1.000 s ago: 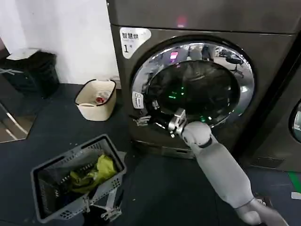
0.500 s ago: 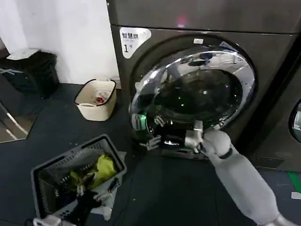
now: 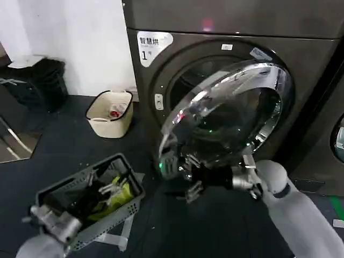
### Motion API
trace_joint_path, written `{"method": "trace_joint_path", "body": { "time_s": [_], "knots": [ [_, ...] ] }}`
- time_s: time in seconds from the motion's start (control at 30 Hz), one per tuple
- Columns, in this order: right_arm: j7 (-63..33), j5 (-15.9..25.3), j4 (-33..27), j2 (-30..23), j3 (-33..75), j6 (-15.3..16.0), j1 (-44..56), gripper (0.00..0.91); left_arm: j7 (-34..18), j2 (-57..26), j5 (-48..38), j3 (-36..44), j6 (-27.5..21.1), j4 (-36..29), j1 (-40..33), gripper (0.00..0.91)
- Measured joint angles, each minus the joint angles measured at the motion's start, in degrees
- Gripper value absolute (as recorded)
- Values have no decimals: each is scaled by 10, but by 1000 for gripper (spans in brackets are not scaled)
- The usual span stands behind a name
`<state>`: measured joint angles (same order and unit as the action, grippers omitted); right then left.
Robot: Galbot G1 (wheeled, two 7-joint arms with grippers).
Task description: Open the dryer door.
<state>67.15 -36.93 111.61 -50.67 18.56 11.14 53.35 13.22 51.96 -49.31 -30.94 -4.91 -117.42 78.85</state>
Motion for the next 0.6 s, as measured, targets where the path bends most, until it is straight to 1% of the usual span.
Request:
{"method": "trace_joint_path", "body": {
  "time_s": [0.1, 0.17, 0.27, 0.4, 0.6],
  "knots": [
    [11, -9, 12, 13, 27, 0, 26, 907, -14, -31, -32, 36, -5, 26, -56, 907],
    [14, -10, 19, 23, 47, -3, 44, 907, -11, -50, -55, 61, -4, 42, -90, 907],
    [28, -15, 25, 30, 72, -6, 65, 907, 9, -76, -92, 99, -4, 69, -140, 907],
    [41, -20, 35, 37, 111, -6, 96, 907, 48, -104, -108, 155, 1, 109, -208, 907],
    [56, -21, 29, 32, 186, -7, 145, 907, 74, -109, -114, 242, 7, 145, -300, 907]
  ]
}}
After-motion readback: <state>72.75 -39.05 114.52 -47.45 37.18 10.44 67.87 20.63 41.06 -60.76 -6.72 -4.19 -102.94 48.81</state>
